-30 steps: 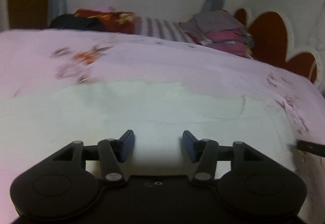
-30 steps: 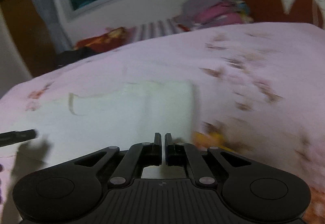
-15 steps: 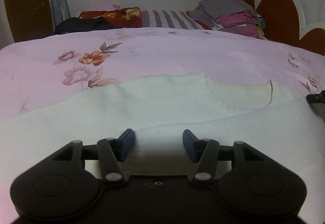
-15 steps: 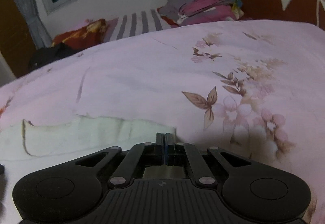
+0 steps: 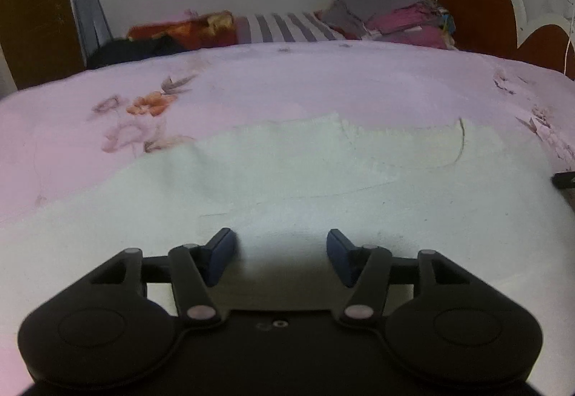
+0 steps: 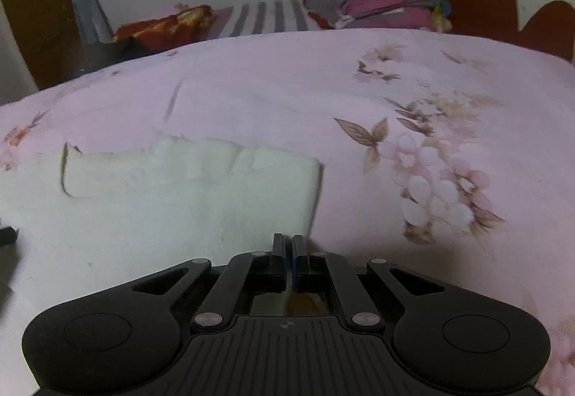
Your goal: Fold small clothes
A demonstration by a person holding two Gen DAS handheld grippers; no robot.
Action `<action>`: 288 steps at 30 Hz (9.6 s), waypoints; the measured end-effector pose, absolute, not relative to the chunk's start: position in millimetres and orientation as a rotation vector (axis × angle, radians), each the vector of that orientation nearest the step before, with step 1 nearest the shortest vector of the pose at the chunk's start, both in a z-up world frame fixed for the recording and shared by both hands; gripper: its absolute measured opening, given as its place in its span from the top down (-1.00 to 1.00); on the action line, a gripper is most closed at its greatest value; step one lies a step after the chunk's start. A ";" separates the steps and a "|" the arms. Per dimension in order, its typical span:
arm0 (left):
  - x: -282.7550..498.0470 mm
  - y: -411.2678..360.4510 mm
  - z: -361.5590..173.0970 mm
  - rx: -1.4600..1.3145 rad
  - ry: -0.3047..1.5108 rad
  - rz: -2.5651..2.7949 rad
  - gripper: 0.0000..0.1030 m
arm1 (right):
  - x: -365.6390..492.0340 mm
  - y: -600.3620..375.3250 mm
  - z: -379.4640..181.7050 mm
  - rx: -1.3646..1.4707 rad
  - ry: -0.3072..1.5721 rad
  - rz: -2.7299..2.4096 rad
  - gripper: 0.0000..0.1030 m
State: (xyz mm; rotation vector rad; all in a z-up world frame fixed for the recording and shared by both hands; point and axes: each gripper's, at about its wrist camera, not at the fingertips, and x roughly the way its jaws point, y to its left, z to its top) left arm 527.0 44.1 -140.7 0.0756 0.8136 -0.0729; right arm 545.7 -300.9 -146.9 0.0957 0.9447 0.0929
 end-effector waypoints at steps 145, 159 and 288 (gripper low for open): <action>471.2 161.6 -149.4 -0.177 0.864 -0.061 0.37 | 483.5 -290.2 -112.5 0.366 0.835 0.032 0.91; 473.5 160.1 -149.7 -0.157 0.877 -0.070 0.37 | 474.8 -293.2 -119.2 0.369 0.850 0.017 0.91; 278.8 178.0 -146.4 -0.208 0.882 -0.250 0.08 | 278.0 -332.9 -113.3 0.441 0.927 0.105 -0.01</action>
